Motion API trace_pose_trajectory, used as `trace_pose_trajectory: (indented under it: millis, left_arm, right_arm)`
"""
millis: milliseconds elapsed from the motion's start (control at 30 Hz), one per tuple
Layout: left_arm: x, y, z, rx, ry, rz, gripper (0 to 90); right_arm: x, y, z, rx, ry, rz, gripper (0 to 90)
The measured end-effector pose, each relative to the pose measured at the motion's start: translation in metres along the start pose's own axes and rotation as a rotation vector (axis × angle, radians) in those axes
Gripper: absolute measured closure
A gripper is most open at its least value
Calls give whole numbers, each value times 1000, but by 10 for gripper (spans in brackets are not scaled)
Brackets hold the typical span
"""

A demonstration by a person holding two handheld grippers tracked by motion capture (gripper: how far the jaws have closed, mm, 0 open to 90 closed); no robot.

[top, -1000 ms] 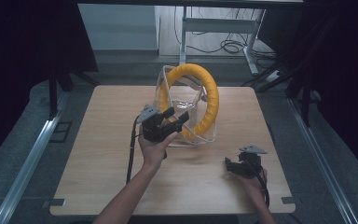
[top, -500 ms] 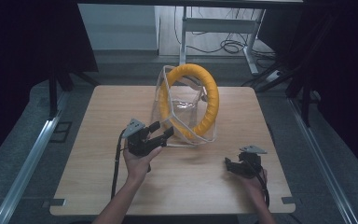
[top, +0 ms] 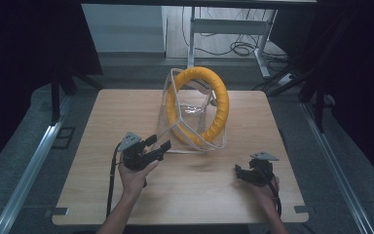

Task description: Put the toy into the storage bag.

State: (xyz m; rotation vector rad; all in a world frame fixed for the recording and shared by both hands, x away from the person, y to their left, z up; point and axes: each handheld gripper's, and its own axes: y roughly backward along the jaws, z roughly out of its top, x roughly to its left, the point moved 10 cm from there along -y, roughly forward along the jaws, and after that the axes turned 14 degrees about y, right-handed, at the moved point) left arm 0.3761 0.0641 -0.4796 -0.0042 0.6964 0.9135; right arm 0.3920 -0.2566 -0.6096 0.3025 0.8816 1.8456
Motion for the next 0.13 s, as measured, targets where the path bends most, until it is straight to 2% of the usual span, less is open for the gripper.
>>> trace_pose_trajectory:
  millis: [133]
  left_arm:
    - [0, -2, -1, 14, 3, -5, 335]
  right_arm:
    - [0, 0, 0, 0, -1, 0, 158]
